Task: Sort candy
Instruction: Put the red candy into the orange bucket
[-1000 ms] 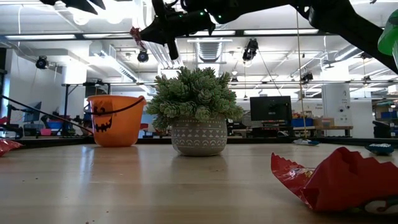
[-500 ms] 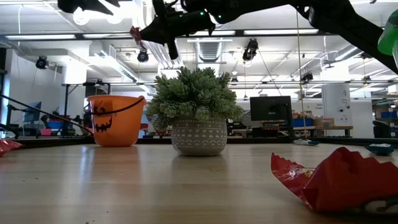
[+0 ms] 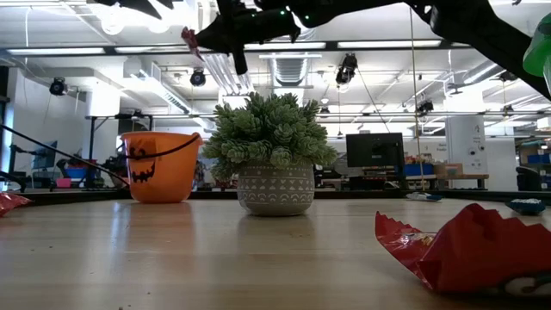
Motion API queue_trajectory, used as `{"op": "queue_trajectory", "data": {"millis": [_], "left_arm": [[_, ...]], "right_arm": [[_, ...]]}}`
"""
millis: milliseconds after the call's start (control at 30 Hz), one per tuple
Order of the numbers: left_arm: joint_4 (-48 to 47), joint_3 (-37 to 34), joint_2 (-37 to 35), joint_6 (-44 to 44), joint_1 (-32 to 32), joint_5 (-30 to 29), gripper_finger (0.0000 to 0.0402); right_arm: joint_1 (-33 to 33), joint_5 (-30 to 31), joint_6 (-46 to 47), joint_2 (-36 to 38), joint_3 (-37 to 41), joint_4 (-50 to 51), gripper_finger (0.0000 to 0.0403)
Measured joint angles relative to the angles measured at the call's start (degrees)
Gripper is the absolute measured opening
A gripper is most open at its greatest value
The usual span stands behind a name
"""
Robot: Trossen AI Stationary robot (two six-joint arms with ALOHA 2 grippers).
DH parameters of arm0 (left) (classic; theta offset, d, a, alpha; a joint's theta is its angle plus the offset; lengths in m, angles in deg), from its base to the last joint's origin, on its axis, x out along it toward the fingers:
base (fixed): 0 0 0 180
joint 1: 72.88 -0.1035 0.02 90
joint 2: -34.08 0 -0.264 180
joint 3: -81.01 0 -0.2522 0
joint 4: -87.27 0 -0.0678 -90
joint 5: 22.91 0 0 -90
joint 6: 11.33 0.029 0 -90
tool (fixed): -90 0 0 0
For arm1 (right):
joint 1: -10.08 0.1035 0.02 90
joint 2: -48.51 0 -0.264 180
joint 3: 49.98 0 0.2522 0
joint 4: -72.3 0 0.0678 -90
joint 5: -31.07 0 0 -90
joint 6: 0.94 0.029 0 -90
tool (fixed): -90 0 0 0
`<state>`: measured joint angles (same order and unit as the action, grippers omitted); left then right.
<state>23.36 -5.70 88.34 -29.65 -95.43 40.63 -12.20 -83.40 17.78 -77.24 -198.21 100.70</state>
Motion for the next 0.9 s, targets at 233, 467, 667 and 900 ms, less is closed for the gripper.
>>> {"op": "queue_trajectory", "data": {"millis": [233, 467, 667, 900], "left_arm": [[-0.9, -0.5, 0.7, -1.6, -5.6, 6.4, 0.0166], [1.9, -1.4, 3.6, -2.9, -11.9, 17.1, 0.0164], [4.2, -1.4, 4.8, -2.4, -14.8, 23.1, 0.0164], [4.3, -1.4, 6.5, -3.4, -17.1, 28.1, 0.0164]], "right_arm": [[-0.1, 1.2, -2.3, 0.1, 0.0, 0.0, 0.0012], [-0.3, 3.4, -3.8, 0.1, 0.0, 0.1, 0.0012], [-0.7, 3.5, -3.8, 0.0, 0.0, 0.1, 0.0012], [-0.8, 3.8, -3.8, 0.0, 0.0, 0.1, 0.0012]]}}
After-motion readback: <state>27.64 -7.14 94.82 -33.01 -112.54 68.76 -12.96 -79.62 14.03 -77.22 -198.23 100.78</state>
